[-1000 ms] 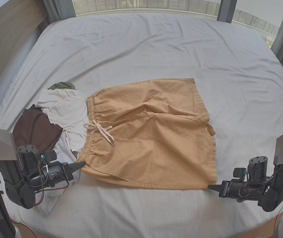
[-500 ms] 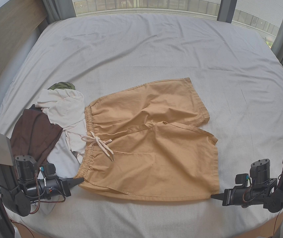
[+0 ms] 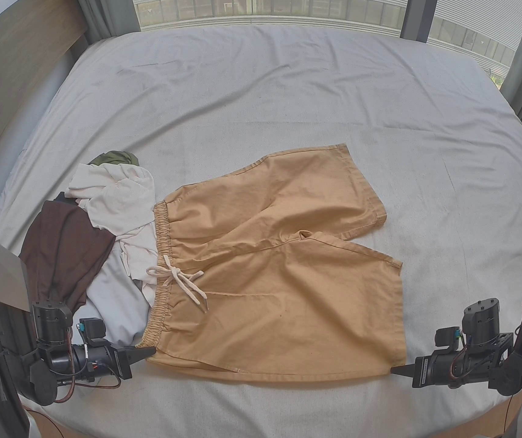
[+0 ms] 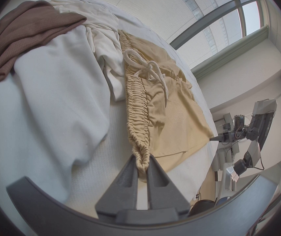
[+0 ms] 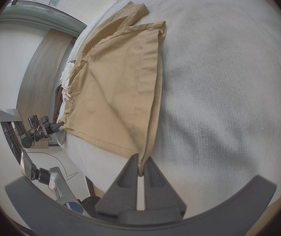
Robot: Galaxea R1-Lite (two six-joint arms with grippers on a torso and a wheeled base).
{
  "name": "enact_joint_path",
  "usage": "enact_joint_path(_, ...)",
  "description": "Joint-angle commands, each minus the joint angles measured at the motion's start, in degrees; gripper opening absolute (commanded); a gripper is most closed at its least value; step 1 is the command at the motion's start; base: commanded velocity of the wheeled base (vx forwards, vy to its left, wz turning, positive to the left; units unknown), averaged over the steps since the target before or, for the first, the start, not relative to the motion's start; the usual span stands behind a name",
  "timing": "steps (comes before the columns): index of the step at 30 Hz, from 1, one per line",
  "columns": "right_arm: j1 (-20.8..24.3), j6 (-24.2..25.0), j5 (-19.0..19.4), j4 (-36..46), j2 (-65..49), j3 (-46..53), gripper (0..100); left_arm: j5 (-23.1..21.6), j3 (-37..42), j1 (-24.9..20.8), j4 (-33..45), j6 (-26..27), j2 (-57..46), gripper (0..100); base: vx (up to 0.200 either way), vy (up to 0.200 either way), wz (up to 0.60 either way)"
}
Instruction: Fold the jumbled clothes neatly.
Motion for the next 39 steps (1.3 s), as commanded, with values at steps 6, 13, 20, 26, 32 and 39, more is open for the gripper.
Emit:
enact_joint_path(6, 0.43, -0.01, 0.01, 0.38, 0.47, 1.01, 0, 0.0, 2.1, 0.14, 0.18, 2.49, 1.98, 0, 0.0, 0.0, 0.0)
enact_joint_path(13, 0.61, -1.07, 0.01, 2.4, 0.56, 1.01, 0, 0.0, 2.1, 0.05, 0.62, 3.45, 3.65, 0, 0.0, 0.0, 0.0)
enact_joint_path(20, 0.61, -1.42, 0.01, 3.46, -1.37, 0.92, 0, -0.09, 1.58, 0.31, 4.05, 6.71, 1.98, 0, 0.0, 0.0, 0.0)
enact_joint_path(26, 0.26, -0.72, 1.15, -6.03, -7.26, 0.66, 0, -0.09, -2.64, -0.04, -3.42, 2.75, -2.33, 0, 0.0, 0.0, 0.0)
enact_joint_path(32, -0.36, 0.16, 1.24, -8.67, -10.6, -3.12, 0, 0.17, -8.09, -0.13, -3.42, -6.92, -9.53, 0, 0.0, 0.0, 0.0)
enact_joint_path(39, -1.24, 1.75, 1.15, -8.23, -12.8, -10.33, 0, 0.61, -11.61, -0.21, -3.42, -10.78, -12.0, 0, 0.0, 0.0, 0.0)
